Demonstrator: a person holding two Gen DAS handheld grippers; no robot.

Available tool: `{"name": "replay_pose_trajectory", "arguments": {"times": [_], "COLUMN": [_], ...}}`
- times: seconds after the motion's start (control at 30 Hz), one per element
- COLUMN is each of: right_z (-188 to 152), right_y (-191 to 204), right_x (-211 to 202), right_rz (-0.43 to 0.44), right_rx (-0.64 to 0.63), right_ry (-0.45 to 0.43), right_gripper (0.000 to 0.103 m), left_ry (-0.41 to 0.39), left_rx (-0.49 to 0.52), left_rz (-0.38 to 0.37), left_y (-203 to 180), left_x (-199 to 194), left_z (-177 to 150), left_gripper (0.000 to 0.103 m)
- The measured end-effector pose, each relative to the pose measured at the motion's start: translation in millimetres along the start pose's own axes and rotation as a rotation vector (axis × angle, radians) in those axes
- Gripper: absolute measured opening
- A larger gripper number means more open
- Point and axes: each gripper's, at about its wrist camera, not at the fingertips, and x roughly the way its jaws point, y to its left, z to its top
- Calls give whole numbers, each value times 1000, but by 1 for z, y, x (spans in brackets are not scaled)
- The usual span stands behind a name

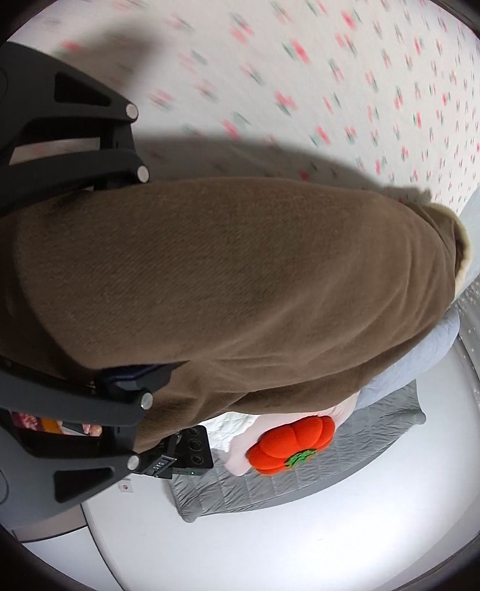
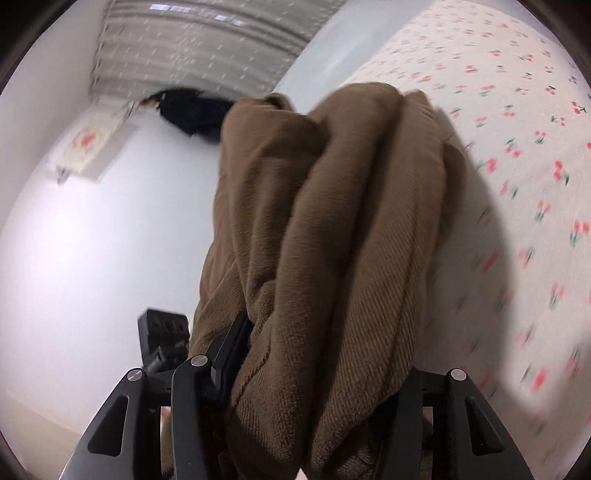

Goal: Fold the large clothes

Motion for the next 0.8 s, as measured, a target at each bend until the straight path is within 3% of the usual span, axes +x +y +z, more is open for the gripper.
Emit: {"name": "replay_pose_trajectory", "arguments": {"times": [0.2, 0.33, 0.47, 0.6, 0.73, 0.8], "right_z": [-73, -105, -118, -111, -89, -78], "right_y": [35, 28, -4, -4, 27, 47], "right_x": [4, 13, 23, 0, -35, -44], "right_rz": [6, -12, -128, -186, -275, -273], "right_rx": [-41, -35, 38, 27, -83, -156], "right_ry": [97, 135, 136, 73, -66, -112], "right_gripper": [50, 53, 72, 77, 77, 79], "left_ry": [34, 41, 44, 4, -14, -69], "left_rx": [-22, -34, -11, 47, 62, 87], "left_rz": [44, 50, 122, 185, 234, 274], "left_y": [13, 36, 57, 43, 41, 33], "left_x": [-62, -70, -51, -60, -71, -75], "left_z": [-72, -109, -124, -123, -125, -128], "left_gripper": [65, 66, 77, 82, 83, 84]}}
